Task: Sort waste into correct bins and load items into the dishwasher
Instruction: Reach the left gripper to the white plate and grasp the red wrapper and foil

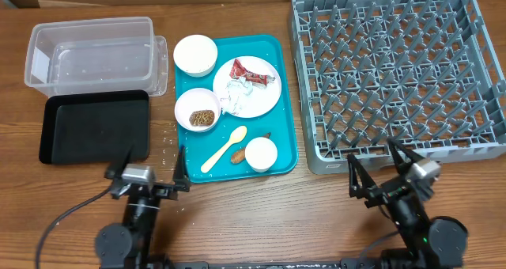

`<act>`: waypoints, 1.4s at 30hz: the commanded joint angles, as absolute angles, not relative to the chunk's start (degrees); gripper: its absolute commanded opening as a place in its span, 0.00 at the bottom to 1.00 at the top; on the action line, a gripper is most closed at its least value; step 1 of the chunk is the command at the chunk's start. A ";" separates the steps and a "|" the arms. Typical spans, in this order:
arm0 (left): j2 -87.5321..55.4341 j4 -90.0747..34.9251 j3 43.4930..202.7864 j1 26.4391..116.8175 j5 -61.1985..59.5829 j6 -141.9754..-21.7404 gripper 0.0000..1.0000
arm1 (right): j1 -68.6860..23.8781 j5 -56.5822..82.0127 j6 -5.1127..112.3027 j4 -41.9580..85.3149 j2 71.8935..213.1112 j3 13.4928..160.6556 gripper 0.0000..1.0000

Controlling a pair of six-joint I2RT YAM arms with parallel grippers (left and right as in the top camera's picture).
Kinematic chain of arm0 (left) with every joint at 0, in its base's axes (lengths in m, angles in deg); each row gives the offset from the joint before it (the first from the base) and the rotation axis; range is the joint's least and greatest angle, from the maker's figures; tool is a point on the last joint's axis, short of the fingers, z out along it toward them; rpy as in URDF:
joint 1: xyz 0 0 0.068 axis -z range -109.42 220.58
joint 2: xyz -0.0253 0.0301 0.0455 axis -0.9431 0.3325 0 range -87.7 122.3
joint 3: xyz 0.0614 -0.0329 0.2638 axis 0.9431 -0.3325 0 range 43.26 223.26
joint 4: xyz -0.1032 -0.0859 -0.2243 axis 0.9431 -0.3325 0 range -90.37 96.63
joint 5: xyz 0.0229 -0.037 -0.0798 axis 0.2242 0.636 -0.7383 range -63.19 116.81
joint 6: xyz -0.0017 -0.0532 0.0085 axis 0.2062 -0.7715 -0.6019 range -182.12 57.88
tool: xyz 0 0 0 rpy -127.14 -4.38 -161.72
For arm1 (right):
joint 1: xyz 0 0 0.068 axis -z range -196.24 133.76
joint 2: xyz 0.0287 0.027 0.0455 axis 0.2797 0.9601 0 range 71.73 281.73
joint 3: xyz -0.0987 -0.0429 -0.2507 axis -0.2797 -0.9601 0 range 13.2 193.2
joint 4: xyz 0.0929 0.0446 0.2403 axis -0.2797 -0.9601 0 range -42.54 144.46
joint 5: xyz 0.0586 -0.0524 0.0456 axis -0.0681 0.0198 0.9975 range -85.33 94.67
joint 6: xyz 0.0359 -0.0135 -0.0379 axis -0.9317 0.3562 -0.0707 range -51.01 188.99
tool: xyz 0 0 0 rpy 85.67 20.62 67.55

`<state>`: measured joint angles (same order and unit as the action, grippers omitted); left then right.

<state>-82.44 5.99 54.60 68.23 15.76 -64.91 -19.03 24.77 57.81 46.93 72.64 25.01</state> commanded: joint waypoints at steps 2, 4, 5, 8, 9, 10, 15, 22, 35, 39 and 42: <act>-71.07 4.46 67.99 67.99 13.12 -63.36 1.00 | -19.40 24.64 57.25 43.48 74.69 34.72 1.00; -65.46 2.71 73.35 67.99 11.30 -63.31 1.00 | -19.40 23.72 57.40 41.45 76.66 37.91 1.00; -61.96 1.27 76.78 67.99 9.77 -62.59 1.00 | -19.40 22.80 57.40 40.11 77.93 39.63 1.00; -51.64 -4.16 87.21 67.99 5.53 -59.51 1.00 | -19.40 19.52 57.42 35.20 82.30 44.73 1.00; -48.60 -5.90 90.40 67.99 4.81 -59.01 1.00 | -19.40 18.80 57.40 33.73 83.74 46.23 1.00; -44.91 -7.78 94.16 68.01 4.13 -58.31 1.00 | -19.40 18.17 57.40 32.27 85.34 47.79 1.00; -26.38 -16.50 112.76 69.76 3.37 -57.76 1.00 | -19.40 16.20 57.42 25.71 95.08 56.14 1.00; 3.13 -37.99 144.45 78.59 4.04 -50.90 1.00 | -19.40 16.27 57.42 14.98 108.68 67.33 1.00; 34.41 -46.49 159.79 86.37 3.06 -53.67 1.00 | -19.40 17.38 57.38 9.56 116.37 69.88 1.00; 38.36 -46.30 159.79 86.85 9.57 -68.91 1.00 | -19.40 17.36 57.38 9.49 116.39 69.88 1.00; 38.52 -46.30 160.06 87.09 12.66 -75.92 1.00 | -19.40 17.36 57.38 9.25 116.39 69.86 1.00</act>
